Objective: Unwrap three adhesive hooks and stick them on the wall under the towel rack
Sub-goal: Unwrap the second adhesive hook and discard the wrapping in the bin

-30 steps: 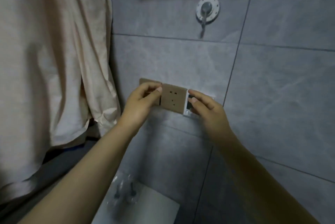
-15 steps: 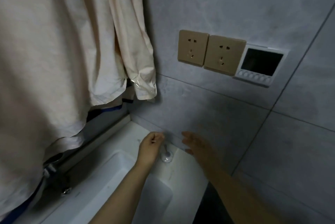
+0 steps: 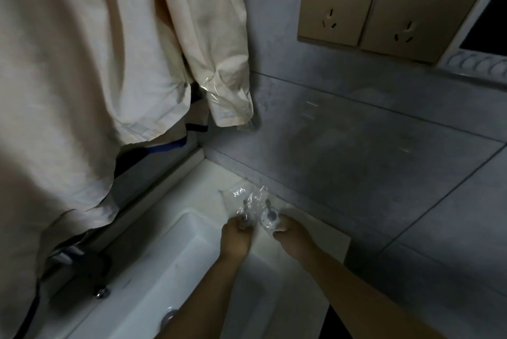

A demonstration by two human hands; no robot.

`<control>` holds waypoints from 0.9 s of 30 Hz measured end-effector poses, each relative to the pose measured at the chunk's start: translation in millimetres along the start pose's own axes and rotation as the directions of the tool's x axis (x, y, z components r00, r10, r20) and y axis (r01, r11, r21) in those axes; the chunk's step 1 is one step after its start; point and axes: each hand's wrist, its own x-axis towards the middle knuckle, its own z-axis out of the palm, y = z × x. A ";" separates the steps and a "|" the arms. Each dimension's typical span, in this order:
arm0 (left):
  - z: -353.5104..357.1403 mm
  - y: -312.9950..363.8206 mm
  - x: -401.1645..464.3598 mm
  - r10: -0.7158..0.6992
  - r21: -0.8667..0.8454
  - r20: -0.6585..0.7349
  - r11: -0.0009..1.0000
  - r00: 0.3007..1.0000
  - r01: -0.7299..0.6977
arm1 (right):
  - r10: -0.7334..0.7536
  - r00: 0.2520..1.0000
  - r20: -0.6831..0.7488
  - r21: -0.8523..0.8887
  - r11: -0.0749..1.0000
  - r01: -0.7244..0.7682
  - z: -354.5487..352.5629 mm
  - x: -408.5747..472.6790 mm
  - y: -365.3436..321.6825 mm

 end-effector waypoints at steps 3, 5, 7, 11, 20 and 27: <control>9.6 1.2 10.2 -0.079 -0.065 0.019 0.995 0.997 0.080 | -0.061 0.998 -0.009 -0.056 0.997 0.060 7.3 15.7 -3.6; 15.5 2.5 14.5 -0.116 -0.119 0.052 0.986 0.992 0.121 | -0.062 0.997 0.044 -0.045 0.997 0.064 11.7 23.2 -3.6; 19.7 2.7 19.5 -0.140 -0.154 0.084 0.976 0.987 0.152 | -0.078 0.995 0.067 -0.037 0.996 0.080 17.4 27.5 -1.3; 28.8 0.7 27.2 -0.137 -0.130 0.089 0.980 0.987 0.148 | -0.082 0.996 0.018 -0.058 0.995 0.083 21.8 23.0 7.5; 47.4 -5.1 5.2 -0.050 -0.232 0.046 0.971 0.998 0.059 | -0.158 0.984 -0.084 0.076 0.983 0.164 24.3 -23.5 24.0; 53.0 -7.4 -16.5 0.079 -0.218 0.081 0.974 0.994 -0.059 | -0.061 0.992 -0.106 0.281 0.956 0.088 17.5 -53.7 35.0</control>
